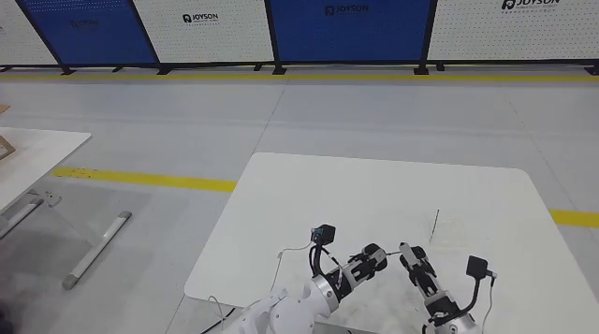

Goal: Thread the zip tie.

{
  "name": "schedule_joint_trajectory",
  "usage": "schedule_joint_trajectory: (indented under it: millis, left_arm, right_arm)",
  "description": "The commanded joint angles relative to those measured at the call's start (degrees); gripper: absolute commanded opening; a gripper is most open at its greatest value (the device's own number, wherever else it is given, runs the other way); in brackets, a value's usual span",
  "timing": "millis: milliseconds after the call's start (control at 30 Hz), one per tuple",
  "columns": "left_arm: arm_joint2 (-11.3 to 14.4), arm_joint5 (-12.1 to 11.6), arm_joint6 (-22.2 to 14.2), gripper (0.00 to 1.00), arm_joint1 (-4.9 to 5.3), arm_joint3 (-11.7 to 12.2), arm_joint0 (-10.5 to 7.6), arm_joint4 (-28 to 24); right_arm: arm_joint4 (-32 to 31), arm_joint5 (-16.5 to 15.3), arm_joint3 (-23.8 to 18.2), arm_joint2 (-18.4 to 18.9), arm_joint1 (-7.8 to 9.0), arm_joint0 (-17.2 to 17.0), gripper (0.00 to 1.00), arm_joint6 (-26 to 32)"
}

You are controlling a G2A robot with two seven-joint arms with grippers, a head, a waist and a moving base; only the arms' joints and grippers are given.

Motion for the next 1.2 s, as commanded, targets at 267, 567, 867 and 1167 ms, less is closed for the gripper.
schedule_joint_trajectory:
  millis: [267, 567, 867, 1167]
  left_arm:
    - [-0.1, 0.2, 0.5, 0.00, -0.08, -0.2, 0.24, -0.4]
    - [-0.4, 0.2, 0.5, 0.00, -0.11, -0.2, 0.42, -0.8]
    - [-0.3, -1.0, -0.2, 0.00, -0.08, -0.3, 0.52, -0.3]
    - [-0.3, -1.4, -0.5, 0.00, -0.10, -0.2, 0.45, -0.3]
  right_arm:
    - [0.4, 0.0, -0.3, 0.3, -0.05, -0.4, 0.27, -1.3]
    - [-0.2, 0.0, -0.4, 0.2, -0.07, -0.4, 0.00, -1.8]
    - [-1.8, 0.0, -0.4, -0.2, -0.01, -0.4, 0.00, -1.9]
    - [-2.1, 0.0, -0.7, -0.5, 0.10, -0.4, 0.00, -1.4]
